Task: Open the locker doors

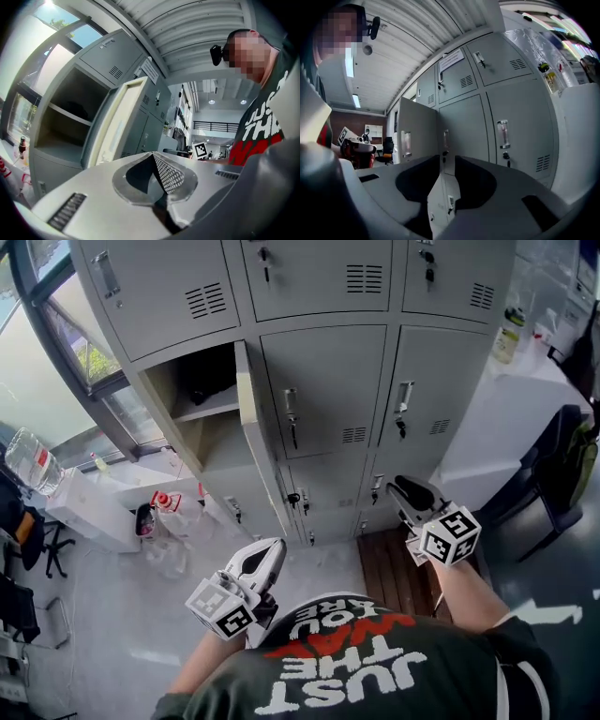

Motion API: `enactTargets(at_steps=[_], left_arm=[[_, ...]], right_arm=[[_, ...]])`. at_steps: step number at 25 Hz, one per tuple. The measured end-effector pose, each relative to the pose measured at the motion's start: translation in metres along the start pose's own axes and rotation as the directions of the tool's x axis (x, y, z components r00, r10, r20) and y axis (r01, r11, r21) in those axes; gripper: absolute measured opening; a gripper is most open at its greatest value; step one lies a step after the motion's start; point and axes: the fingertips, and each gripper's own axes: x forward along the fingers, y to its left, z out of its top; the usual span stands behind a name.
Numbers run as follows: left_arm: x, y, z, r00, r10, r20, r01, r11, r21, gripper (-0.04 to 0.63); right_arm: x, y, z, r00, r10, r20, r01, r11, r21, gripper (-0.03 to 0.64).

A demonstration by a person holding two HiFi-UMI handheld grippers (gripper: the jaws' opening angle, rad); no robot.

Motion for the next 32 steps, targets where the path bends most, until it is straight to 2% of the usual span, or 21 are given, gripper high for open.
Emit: enactTargets(at_steps=[5, 8, 12, 16, 22, 26, 32], left_arm=[[0.087, -0.035, -0.016, 0.999, 0.044, -0.005, -0.044, 0.999, 0.023, -0.003], [0.123, -0.044, -0.028, 0.996, 0.080, -0.043, -0.078, 0.996, 0.038, -0.003], [0.152, -0.049, -0.036, 0.993, 0.087, -0.085, -0.084, 0.996, 0.038, -0.003], [0.159, -0.048, -0.033, 0.991, 0.087, -0.099, -0.082, 0.995, 0.053, -0.003], [0.153, -0.038, -0.029, 0.991, 0.072, -0.116, -0.064, 0.996, 0.066, -0.003], [0.145, -0.033, -0.026, 0.991, 0.052, -0.120, -0.045, 0.997, 0.062, -0.003], [0.137, -0.028, -0.026, 0.993, 0.016, -0.120, -0.010, 0.999, 0.047, -0.003]], right_arm=[[-0.002, -0.079, 0.017, 1.000, 0.027, 0.002, -0.027, 0.999, -0.031, 0.117], [0.009, -0.106, 0.031, 0.999, 0.050, 0.011, -0.049, 0.997, -0.051, 0.117], [0.032, -0.129, 0.044, 0.997, 0.071, 0.033, -0.069, 0.996, -0.056, 0.117], [0.060, -0.150, 0.052, 0.999, 0.040, 0.035, -0.038, 0.998, -0.056, 0.117], [0.098, -0.179, 0.060, 0.997, -0.073, 0.014, 0.073, 0.995, -0.062, 0.141], [0.118, -0.186, 0.054, 0.993, -0.119, -0.024, 0.117, 0.990, -0.073, 0.163], [0.135, -0.192, 0.052, 0.984, -0.177, -0.029, 0.174, 0.982, -0.071, 0.180]])
